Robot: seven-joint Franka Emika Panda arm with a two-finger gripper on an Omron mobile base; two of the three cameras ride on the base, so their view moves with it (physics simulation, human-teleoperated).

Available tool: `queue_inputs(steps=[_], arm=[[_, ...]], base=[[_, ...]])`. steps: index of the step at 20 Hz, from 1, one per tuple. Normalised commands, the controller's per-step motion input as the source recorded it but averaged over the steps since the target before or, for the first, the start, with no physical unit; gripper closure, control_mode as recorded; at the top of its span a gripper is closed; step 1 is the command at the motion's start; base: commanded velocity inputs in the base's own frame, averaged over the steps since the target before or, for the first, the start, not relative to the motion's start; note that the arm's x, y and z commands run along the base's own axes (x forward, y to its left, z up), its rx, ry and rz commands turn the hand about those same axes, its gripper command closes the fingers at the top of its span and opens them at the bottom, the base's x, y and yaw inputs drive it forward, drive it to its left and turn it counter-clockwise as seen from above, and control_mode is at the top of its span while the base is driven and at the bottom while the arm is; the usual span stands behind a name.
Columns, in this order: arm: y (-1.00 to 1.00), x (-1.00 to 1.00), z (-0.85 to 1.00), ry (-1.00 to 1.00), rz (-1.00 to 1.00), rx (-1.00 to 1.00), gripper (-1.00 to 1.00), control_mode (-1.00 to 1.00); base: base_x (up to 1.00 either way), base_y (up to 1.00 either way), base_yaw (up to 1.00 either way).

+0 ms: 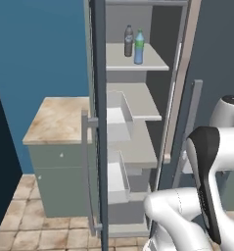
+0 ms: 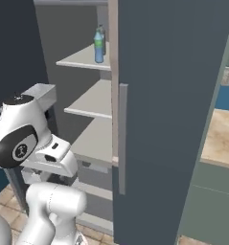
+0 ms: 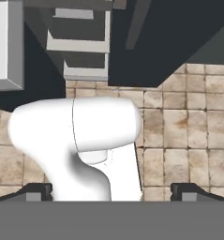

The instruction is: Take the bottled waters from the counter and place them in the freezer to freeze. Close the freezer door after placing the bottles.

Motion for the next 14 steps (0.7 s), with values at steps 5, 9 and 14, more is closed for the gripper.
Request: queue_inputs(steps=[5,9,14], arm=[[0.0,0.0,0.0,0.0,0.0,0.0,-1.0,1.0],[0.0,0.0,0.0,0.0,0.0,0.0,-1.0,1.0],[0.0,0.0,0.0,0.0,0.0,0.0,-1.0,1.0]], base=[[-0.61,0.01,0.0],[-0.66,0.08,0.0],[-0.61,0.18,0.0]])
